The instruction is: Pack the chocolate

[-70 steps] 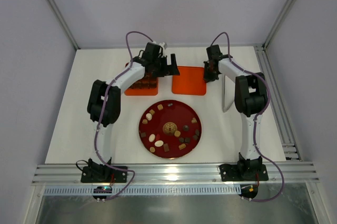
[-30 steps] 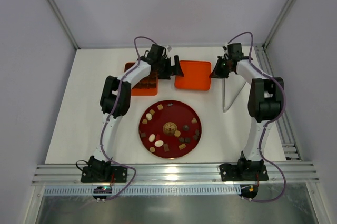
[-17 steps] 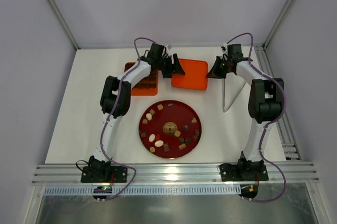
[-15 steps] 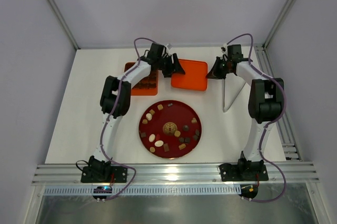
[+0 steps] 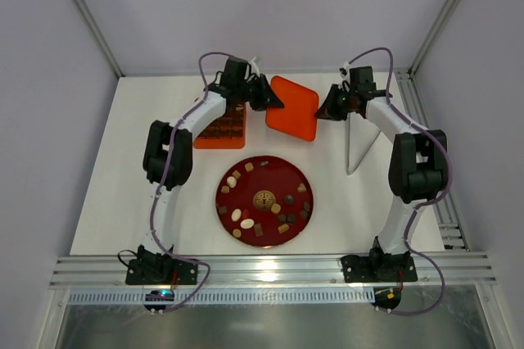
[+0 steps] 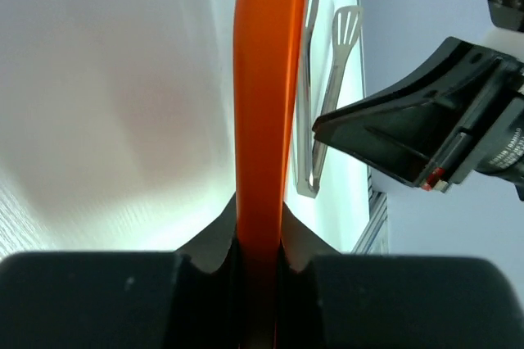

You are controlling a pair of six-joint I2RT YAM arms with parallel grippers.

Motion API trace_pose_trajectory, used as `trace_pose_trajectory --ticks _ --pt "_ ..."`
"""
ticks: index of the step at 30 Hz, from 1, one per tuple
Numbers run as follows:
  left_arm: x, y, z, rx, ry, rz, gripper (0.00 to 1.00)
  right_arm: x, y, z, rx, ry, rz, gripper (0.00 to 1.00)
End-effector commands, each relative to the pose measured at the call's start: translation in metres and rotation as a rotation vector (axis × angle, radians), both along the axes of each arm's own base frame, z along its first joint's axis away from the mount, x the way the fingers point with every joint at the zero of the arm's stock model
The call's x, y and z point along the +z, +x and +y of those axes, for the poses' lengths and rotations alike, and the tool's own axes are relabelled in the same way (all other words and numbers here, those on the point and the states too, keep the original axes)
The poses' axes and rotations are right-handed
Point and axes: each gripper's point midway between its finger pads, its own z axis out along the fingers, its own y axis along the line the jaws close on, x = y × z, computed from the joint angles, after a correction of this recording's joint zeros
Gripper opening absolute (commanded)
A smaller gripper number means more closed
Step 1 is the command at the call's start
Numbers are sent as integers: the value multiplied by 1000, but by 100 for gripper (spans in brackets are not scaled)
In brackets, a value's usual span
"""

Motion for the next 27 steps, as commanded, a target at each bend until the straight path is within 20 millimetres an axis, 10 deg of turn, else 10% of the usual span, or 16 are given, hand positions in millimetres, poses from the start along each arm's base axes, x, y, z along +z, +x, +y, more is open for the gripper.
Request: trace_pose_trajectory --ticks 1,6,13,20,27 --pt "51 -17 -5 -31 -69 -50 0 46 -5 16 30 -5 -121 23" --pt "60 -35 17 12 11 52 0 87 -23 0 -27 -163 -279 64" --pt "64 -67 58 52 17 267 0 162 -91 37 117 -500 -659 70" --pt "65 -111 75 81 -33 424 0 154 -176 115 459 -633 -875 69" --pt "61 -139 81 104 -87 509 0 140 -210 161 615 -798 -951 68"
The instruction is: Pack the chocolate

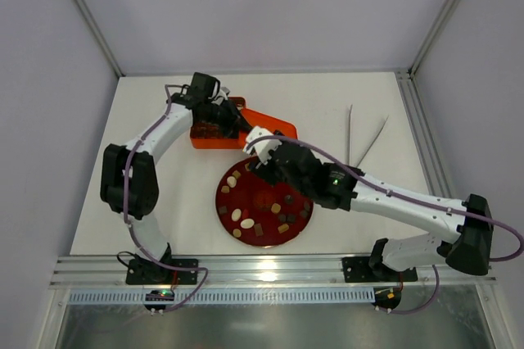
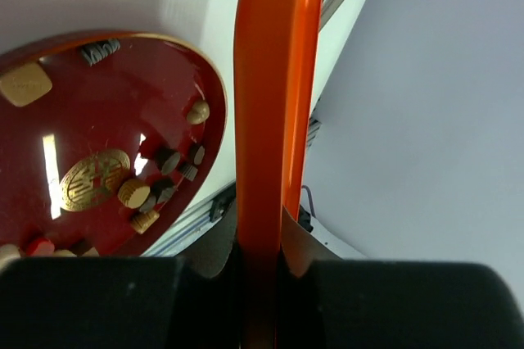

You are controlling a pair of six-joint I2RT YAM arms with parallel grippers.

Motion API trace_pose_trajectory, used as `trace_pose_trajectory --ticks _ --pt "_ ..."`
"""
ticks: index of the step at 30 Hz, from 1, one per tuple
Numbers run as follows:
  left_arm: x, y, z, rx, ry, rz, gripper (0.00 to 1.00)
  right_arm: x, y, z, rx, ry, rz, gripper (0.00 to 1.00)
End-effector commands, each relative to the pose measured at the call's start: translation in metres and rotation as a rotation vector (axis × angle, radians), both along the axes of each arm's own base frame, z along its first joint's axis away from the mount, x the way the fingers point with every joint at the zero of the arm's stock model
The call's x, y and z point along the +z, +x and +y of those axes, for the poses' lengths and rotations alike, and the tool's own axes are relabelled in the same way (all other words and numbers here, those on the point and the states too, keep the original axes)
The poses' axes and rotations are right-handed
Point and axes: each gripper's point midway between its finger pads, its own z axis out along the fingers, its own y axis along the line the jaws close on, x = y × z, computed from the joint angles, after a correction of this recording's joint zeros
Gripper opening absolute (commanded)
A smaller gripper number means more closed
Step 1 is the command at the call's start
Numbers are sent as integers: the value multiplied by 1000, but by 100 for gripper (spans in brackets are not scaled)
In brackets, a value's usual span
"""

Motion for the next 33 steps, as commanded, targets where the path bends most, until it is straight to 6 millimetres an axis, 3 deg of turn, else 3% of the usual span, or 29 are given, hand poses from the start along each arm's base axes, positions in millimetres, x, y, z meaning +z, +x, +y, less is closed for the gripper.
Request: trace_pose_trajectory --ticks 1,5,9,16,22,27,28,31,32,33 --pt "28 -15 -5 -9 -103 6 0 9 -2 9 -12 -106 -127 68" --pt "33 -21 -4 -8 -114 2 0 -6 -7 23 13 -218 -156 68" --pt "38 -25 -2 -11 -123 -8 0 -23 7 23 -46 -347 -199 62" --pt "36 -33 2 -23 -141 -6 0 -24 22 29 -84 -419 -288 50" --pt "37 -39 3 -36 -162 -6 0 -22 32 34 -82 -422 -302 32" --pt "41 -41 5 -47 -171 -26 2 -19 38 31 -102 -429 -314 8" --pt "43 -41 6 -47 -173 -35 11 -16 38 30 -107 -427 -319 4" --pt "50 -39 8 -51 -178 -68 27 -9 38 29 -113 -412 -327 4" --pt "52 -37 9 -50 -178 -82 47 -7 38 28 -116 -411 -330 4" --pt "57 -34 10 -44 -174 -103 57 -5 38 28 -117 -412 -331 4"
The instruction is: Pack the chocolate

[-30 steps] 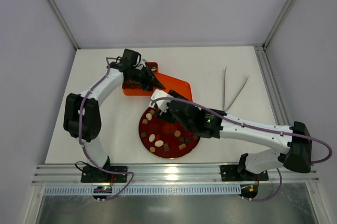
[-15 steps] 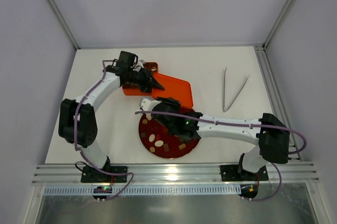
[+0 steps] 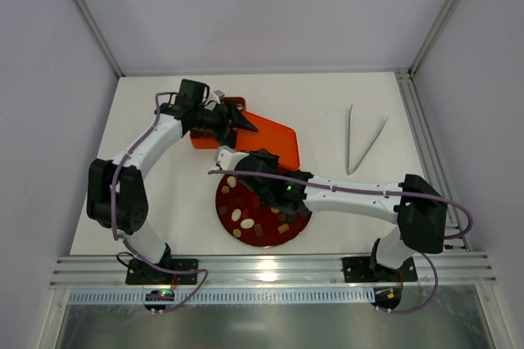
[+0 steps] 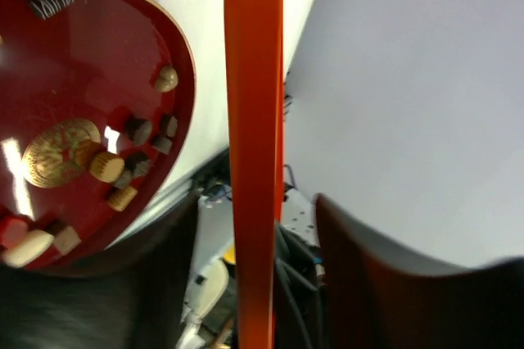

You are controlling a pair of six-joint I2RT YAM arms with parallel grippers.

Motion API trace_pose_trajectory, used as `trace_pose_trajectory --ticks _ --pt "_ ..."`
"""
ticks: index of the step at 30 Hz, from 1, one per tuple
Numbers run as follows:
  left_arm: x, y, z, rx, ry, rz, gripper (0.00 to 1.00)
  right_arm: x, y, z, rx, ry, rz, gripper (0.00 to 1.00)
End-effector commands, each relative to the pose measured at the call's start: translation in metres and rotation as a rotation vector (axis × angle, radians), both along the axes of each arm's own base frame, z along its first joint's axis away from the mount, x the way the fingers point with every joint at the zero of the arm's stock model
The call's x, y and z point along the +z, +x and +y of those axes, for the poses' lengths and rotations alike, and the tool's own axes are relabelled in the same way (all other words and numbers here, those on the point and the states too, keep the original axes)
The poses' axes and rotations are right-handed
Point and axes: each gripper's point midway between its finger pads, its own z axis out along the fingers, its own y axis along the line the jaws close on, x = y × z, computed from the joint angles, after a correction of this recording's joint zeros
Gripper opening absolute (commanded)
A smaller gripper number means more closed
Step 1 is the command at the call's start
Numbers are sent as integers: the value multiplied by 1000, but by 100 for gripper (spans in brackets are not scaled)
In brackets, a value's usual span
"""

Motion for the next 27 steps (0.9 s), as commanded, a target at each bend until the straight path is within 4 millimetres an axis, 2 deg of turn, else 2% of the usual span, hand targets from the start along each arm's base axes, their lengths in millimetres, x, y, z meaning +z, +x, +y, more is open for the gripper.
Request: trace_pose_trajectory --ticks 1,2,5,8,11,15,17,19,20,21,22,23,25,26,27 --pt "40 1 2 -27 -57 -136 66 42 8 0 -36 84 -75 4" --pt "43 5 5 -19 -54 -152 78 43 8 0 -36 82 -74 4" --pt "54 18 9 0 -41 -220 88 49 7 -3 -36 95 -72 4" --pt "68 34 17 38 -22 -285 91 57 4 -6 -33 124 -59 4" --pt "73 50 29 94 11 -325 91 63 4 -12 -41 144 -44 4" --pt "83 79 53 194 -30 -352 91 67 3 -21 -70 170 -15 4" --pt "87 96 64 226 -23 -385 90 76 7 -24 -76 211 3 4" --pt "94 113 85 283 -2 -419 87 78 8 -28 -87 265 53 4" --pt "89 123 96 321 28 -422 86 87 16 -28 -75 322 89 4" --pt "87 131 106 344 68 -448 82 86 17 -28 -66 346 136 4" --pt "84 138 126 393 119 -441 80 86 22 -26 -81 408 183 4" --pt "77 147 138 448 195 -451 79 103 27 -22 -70 484 205 4" --pt "62 157 181 525 316 -443 73 110 43 -13 -26 633 332 4" --pt "46 165 205 588 420 -421 64 112 53 -10 27 706 410 4" --pt "40 167 219 613 467 -412 61 116 59 -8 41 755 445 4"
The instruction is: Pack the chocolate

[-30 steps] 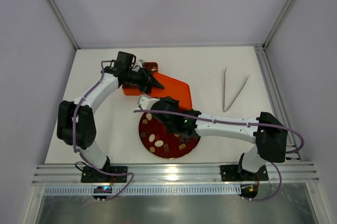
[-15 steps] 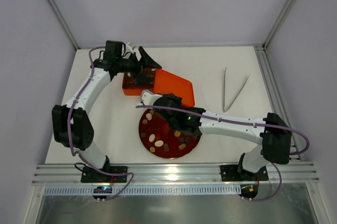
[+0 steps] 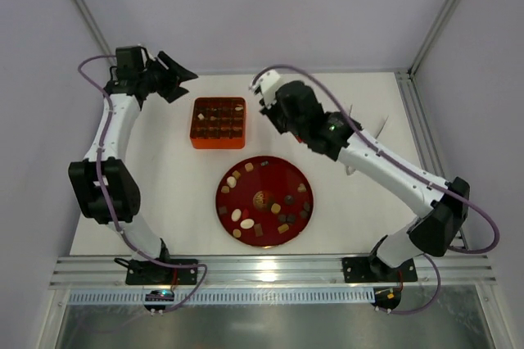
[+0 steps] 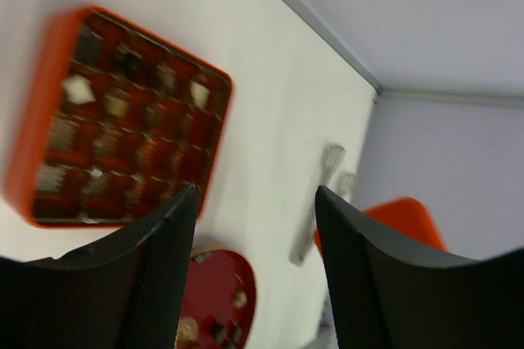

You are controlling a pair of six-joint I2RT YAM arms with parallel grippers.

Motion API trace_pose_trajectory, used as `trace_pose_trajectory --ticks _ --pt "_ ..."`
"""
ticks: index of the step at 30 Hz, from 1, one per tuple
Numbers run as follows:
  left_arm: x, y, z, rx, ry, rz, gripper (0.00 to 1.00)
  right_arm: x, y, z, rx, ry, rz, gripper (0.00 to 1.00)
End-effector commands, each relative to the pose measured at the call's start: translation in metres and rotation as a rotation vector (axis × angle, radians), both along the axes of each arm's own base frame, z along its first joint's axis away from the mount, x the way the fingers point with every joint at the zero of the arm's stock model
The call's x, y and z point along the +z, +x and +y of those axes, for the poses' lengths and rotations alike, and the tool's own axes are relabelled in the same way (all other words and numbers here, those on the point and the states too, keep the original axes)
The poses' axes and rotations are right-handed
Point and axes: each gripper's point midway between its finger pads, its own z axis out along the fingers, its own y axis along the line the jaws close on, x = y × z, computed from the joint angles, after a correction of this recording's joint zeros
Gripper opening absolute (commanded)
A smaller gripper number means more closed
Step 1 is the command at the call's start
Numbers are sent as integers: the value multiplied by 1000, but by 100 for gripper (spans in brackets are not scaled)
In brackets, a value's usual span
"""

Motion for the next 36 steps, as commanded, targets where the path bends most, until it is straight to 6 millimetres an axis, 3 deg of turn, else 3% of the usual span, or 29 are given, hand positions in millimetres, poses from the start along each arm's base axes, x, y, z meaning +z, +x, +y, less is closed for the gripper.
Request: trace_pose_trajectory --ticks 1,2,3,5,6,7,8,9,12,13,14,15,16,18,22,26,28,29,34,36 --pt "-33 19 75 204 268 40 58 36 6 33 169 374 188 4" --pt "-44 20 91 242 302 70 54 36 15 39 162 458 246 4" --pt "-61 23 107 290 357 112 44 48 22 41 226 553 277 4" --pt "-83 26 122 305 403 159 33 54 35 45 226 716 377 4" --pt "-95 26 126 307 417 195 21 54 48 54 267 785 398 4" --pt "-116 30 128 295 424 238 16 57 53 50 321 840 445 4" --pt "-126 31 127 289 425 259 13 58 56 54 312 934 532 4" --pt "-136 32 127 285 423 278 8 55 72 59 345 983 526 4" --pt "-161 35 125 267 413 321 7 60 85 64 391 1114 602 4" --pt "-171 37 122 254 403 338 7 45 94 67 390 1137 650 4" --pt "-174 38 120 253 397 345 6 41 99 69 390 1169 671 4" --pt "-178 39 117 245 397 348 6 51 102 70 406 1249 702 4" --pt "-180 42 114 239 395 346 6 30 114 73 384 1280 749 4" --pt "-189 44 105 229 382 359 6 32 123 70 402 1376 784 4" --pt "-202 50 86 208 357 365 6 -1 144 73 372 1458 873 4" --pt "-210 53 66 187 339 364 6 -24 155 72 347 1490 932 4" --pt "-209 55 57 178 332 355 6 -27 158 70 363 1516 968 4" --pt "-209 55 55 176 331 355 6 -40 162 70 351 1524 992 4" --pt "-209 58 47 168 321 346 7 -56 169 63 340 1528 1031 4" --pt "-210 58 29 136 317 339 7 -63 170 62 333 1521 1045 4"
